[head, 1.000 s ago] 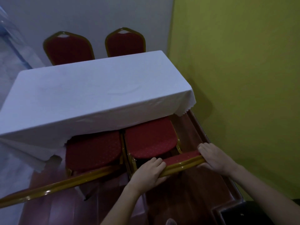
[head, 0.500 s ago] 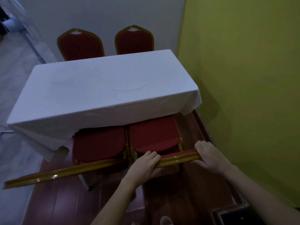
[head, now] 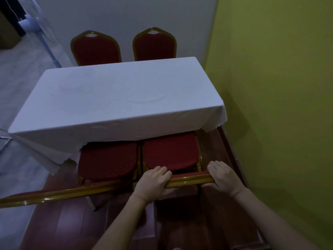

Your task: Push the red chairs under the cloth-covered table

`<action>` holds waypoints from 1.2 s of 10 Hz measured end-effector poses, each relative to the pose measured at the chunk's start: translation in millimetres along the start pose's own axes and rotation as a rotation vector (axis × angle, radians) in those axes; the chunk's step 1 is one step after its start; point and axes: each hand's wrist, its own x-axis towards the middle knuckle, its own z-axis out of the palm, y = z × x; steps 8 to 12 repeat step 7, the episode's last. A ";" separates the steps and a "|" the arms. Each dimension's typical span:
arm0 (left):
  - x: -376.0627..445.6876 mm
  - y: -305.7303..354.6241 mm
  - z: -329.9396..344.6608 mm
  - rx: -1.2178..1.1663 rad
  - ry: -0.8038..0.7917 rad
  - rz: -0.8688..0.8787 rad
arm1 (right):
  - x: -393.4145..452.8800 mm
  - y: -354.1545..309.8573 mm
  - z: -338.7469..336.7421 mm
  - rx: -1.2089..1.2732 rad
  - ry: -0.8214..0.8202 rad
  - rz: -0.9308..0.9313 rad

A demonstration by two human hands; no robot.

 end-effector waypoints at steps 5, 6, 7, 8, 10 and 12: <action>4.8 -4.2 -12.2 -0.027 -0.111 -0.058 | 11.1 -3.1 -11.5 0.069 -0.192 0.114; 7.6 -2.9 -31.0 -0.177 -0.242 -0.163 | 10.5 -2.3 -28.6 0.198 -0.287 0.149; 14.1 -4.9 -43.7 -0.417 -0.369 -0.392 | 20.5 -5.7 -46.5 0.436 -0.380 0.337; 14.1 -4.9 -43.7 -0.417 -0.369 -0.392 | 20.5 -5.7 -46.5 0.436 -0.380 0.337; 14.1 -4.9 -43.7 -0.417 -0.369 -0.392 | 20.5 -5.7 -46.5 0.436 -0.380 0.337; 14.1 -4.9 -43.7 -0.417 -0.369 -0.392 | 20.5 -5.7 -46.5 0.436 -0.380 0.337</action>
